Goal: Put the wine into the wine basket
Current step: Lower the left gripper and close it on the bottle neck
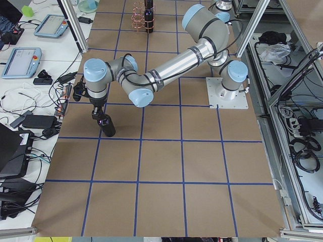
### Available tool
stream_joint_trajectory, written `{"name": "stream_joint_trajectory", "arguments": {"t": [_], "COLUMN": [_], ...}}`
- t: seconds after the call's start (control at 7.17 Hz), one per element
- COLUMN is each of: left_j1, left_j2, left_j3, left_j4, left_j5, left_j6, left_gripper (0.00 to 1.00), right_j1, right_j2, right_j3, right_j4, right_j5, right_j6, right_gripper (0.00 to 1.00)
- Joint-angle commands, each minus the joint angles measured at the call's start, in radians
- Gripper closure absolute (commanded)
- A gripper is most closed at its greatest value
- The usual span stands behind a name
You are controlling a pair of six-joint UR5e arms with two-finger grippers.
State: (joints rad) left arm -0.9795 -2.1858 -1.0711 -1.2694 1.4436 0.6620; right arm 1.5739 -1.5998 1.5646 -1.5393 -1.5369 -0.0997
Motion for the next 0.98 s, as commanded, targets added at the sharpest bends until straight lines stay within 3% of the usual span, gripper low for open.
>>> {"name": "stream_joint_trajectory", "arguments": {"t": [0.0,0.14,0.28,0.42,0.84], "left_j1": [-0.001,-0.001,-0.001,-0.001,0.001], "left_j2": [-0.006,-0.009,-0.009,-0.008,0.004], "left_j3": [0.000,-0.003,-0.004,-0.006,-0.009], "left_j4": [0.002,0.001,-0.007,-0.010,-0.041], "left_j5": [0.000,0.001,0.006,0.011,0.012], "left_j6": [0.004,0.004,0.004,0.002,0.002], "left_gripper": [0.36,0.44,0.90,1.00,1.00], "right_j1": [0.000,0.000,0.000,0.000,0.000], "right_j2": [0.000,0.000,0.001,0.000,0.001], "right_j3": [0.000,0.000,0.000,0.000,0.000], "right_j4": [0.001,-0.001,0.005,0.005,0.005], "right_j5": [0.000,0.000,0.000,0.000,0.000], "right_j6": [-0.001,-0.001,-0.001,-0.001,-0.003], "right_gripper": [0.00,0.00,0.00,0.00,0.00]}}
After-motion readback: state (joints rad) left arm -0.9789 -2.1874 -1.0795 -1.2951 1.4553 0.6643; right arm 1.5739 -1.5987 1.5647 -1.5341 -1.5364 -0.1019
